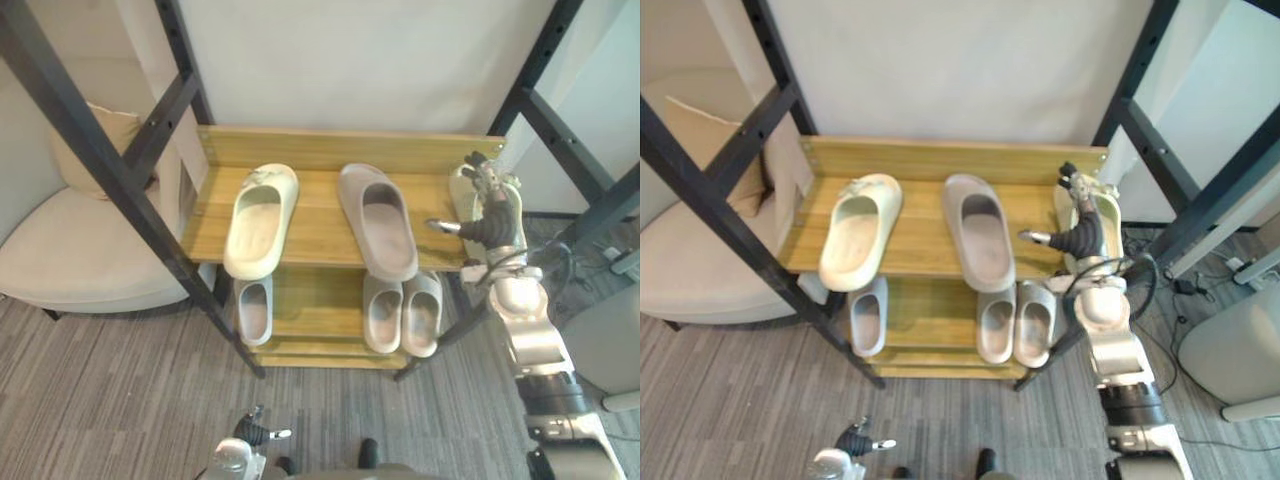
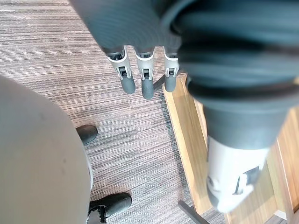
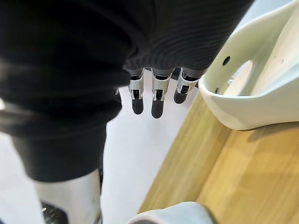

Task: Organize the slippers on the shoe rack

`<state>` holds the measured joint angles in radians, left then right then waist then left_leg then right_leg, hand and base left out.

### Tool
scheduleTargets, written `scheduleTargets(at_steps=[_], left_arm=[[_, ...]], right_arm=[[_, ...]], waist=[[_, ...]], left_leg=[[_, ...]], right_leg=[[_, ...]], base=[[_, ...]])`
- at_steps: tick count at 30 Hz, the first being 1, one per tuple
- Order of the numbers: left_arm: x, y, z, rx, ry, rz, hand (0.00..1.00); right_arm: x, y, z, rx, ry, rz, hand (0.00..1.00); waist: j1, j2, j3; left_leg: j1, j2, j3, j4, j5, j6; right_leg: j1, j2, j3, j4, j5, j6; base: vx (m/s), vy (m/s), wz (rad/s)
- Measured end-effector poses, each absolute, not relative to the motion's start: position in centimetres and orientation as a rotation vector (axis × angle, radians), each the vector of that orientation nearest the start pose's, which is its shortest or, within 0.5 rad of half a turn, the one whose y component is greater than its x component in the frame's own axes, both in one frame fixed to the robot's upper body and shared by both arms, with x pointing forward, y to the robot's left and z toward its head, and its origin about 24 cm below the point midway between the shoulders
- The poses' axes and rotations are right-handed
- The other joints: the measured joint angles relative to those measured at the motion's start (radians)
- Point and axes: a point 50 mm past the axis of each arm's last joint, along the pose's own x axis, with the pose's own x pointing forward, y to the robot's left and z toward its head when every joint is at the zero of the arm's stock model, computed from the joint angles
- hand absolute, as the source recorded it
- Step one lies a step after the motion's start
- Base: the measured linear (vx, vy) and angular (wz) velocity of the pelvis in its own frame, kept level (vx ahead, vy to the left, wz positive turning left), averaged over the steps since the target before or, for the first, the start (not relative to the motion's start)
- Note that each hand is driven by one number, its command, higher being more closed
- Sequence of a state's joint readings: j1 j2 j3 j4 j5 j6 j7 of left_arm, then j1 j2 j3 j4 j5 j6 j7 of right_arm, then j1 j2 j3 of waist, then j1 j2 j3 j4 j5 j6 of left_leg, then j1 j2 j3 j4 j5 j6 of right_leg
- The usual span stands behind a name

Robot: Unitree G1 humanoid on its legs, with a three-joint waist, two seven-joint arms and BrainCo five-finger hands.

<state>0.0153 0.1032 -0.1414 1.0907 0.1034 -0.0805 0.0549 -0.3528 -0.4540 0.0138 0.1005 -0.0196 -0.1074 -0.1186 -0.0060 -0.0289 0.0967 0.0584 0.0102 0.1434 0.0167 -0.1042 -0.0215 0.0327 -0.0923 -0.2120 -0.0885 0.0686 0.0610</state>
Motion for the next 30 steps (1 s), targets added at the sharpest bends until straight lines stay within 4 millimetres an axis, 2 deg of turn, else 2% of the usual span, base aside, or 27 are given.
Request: scheduleTargets(at_steps=[8,20,21,30], left_arm=[[12.0,17.6,-15.7,0.257,1.016,-0.064,0.0],[12.5,17.6,-15.4,0.247,0.993,-0.053,0.0],[12.6,17.6,-15.3,0.247,0.986,-0.053,0.0],[12.7,17.7,-15.3,0.24,0.982,-0.045,0.0]], right_arm=[[33.0,-21.3,14.8,-0.48,-0.337,-0.069,0.0],[35.2,-19.9,14.5,-0.511,-0.271,-0.002,0.0],[35.3,-19.7,14.6,-0.516,-0.273,0.007,1.0],[36.6,-19.0,15.8,-0.539,-0.285,0.02,1.0]], waist=[[0.01,-0.001,0.002],[0.02,0.001,0.027],[0.023,0.001,0.033],[0.033,0.002,0.035]], left_leg=[[-0.023,-0.004,-0.019,-0.002,0.006,0.003],[-0.03,-0.003,-0.046,0.001,0.007,0.004],[-0.029,-0.003,-0.047,0.0,0.007,0.003],[-0.03,-0.004,-0.051,-0.002,0.007,0.003]], right_leg=[[-0.015,-0.004,-0.015,0.0,0.0,0.0],[-0.014,-0.005,-0.037,0.018,-0.01,0.003],[-0.014,-0.006,-0.038,0.022,-0.013,0.004],[-0.015,-0.007,-0.044,0.023,-0.013,0.004]], base=[[-0.01,-0.008,0.06],[-0.02,-0.009,0.07],[-0.03,-0.006,0.06],[0.0,-0.001,0.01]])
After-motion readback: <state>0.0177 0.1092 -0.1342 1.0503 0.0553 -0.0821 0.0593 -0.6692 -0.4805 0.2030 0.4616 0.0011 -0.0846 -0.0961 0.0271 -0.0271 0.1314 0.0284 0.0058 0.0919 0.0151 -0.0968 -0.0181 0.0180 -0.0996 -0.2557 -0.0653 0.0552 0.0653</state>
